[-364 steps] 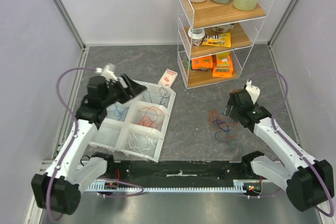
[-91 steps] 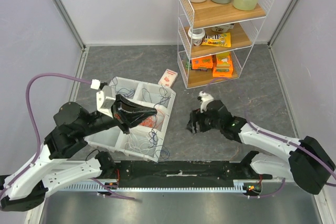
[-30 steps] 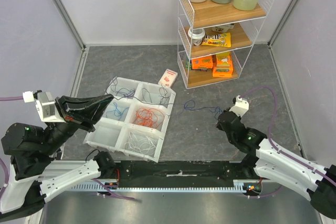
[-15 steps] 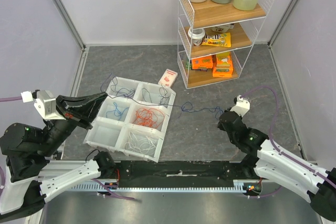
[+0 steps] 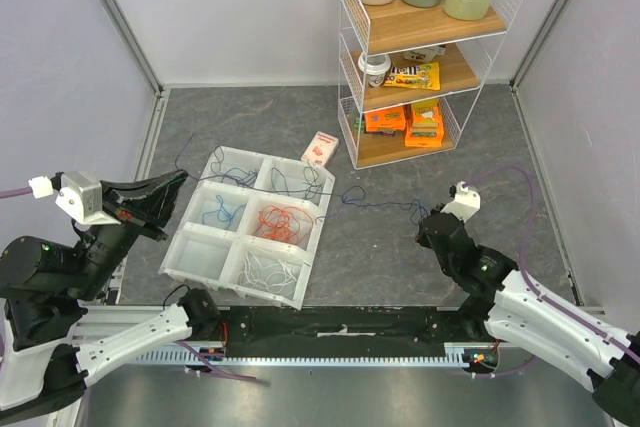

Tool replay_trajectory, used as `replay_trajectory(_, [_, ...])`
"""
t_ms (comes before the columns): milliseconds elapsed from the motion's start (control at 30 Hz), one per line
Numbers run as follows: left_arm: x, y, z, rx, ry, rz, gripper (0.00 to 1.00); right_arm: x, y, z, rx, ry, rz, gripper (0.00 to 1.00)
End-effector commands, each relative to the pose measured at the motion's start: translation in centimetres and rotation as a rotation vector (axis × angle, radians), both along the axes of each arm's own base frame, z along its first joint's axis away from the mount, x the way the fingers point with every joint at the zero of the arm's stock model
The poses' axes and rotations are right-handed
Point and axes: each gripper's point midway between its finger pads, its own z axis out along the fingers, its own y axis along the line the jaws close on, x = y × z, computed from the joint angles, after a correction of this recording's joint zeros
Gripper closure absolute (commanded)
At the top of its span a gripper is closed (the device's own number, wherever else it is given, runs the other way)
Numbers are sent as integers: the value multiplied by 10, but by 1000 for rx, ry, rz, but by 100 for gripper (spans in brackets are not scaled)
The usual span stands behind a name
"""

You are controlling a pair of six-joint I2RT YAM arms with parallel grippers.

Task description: Untangle the cables

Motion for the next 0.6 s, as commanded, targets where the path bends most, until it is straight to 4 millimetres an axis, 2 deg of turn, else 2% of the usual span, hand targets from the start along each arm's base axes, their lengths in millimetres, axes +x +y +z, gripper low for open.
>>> replay_trajectory(0, [4, 20, 4, 32, -27, 86, 98, 5, -2, 13, 14, -37, -20, 100])
replay_trajectory(133, [10, 33, 2, 24, -8, 164, 98, 4, -7, 12, 11, -36, -47, 100])
replay_trajectory(367, [26, 80, -10, 20, 65, 444, 98, 0, -22, 17, 20, -52, -112, 100])
replay_trajectory(567, [23, 112, -9, -6, 70, 584, 98, -2, -31, 24, 20, -76, -146, 100])
